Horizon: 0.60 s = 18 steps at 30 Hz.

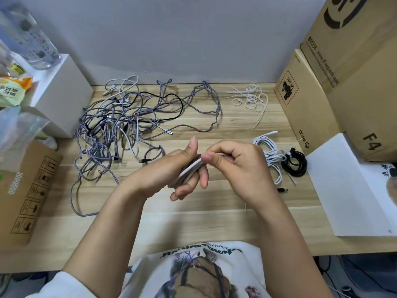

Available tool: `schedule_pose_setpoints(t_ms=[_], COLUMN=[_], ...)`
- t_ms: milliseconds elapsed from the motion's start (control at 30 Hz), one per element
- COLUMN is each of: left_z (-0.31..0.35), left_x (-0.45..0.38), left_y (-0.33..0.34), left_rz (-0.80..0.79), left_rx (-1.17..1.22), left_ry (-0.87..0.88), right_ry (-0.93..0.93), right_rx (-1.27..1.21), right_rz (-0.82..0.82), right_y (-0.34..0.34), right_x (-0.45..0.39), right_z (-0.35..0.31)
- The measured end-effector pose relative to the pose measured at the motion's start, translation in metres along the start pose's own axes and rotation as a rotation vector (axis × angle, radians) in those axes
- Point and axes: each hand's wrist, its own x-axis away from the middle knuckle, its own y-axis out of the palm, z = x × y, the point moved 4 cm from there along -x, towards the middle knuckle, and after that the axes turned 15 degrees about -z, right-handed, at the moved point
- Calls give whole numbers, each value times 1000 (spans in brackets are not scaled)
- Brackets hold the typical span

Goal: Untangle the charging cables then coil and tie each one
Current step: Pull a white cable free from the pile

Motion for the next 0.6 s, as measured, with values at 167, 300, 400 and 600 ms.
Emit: schedule_pose_setpoints(t_ms=[167, 300, 400, 600], left_z=[8, 20, 21, 27], left_x=[0, 0, -4, -7], left_y=[3, 4, 5, 12], left_rz=[-285, -413, -424, -487], left_rx=[409, 580, 612, 692], left_ry=[316, 483, 522, 661], right_ry=[8, 18, 31, 62], right_rx=[-64, -357, -589, -466], right_rz=[125, 72, -76, -65], right_y=[-9, 1, 19, 31], right_x=[0, -5, -7, -9], right_z=[9, 14, 13, 16])
